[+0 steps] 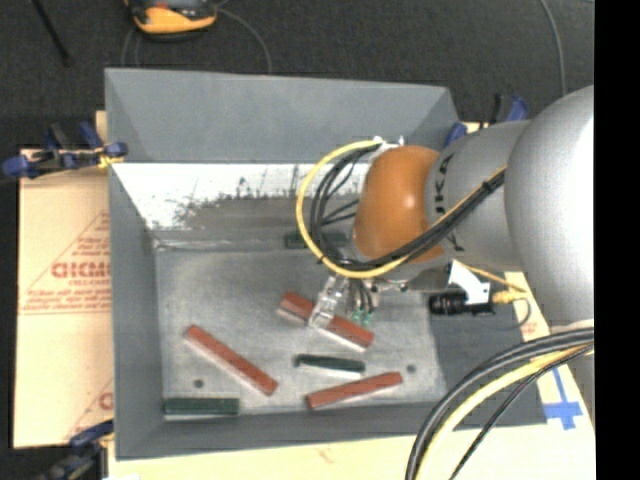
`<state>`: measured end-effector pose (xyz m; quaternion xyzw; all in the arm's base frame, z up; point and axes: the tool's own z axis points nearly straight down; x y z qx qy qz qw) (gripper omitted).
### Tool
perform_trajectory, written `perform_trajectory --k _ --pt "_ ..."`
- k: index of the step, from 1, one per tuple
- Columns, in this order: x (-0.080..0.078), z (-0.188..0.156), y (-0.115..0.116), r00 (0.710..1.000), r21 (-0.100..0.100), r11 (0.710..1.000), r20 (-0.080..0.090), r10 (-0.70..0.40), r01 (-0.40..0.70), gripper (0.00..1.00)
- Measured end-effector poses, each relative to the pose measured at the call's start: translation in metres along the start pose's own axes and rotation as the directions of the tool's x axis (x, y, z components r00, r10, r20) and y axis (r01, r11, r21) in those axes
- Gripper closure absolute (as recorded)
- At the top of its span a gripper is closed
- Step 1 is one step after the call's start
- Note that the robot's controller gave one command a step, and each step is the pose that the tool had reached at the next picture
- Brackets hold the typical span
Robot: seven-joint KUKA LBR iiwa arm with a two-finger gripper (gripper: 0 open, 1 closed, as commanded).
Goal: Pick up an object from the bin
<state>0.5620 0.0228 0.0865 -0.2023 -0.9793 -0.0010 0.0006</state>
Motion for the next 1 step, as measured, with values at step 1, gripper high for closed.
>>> perform_trajectory --k 1 --pt "0.0003 -0.0134 -0.0008 1.0 0.002 1.0 -0.001 -0.001 0.001 1.0"
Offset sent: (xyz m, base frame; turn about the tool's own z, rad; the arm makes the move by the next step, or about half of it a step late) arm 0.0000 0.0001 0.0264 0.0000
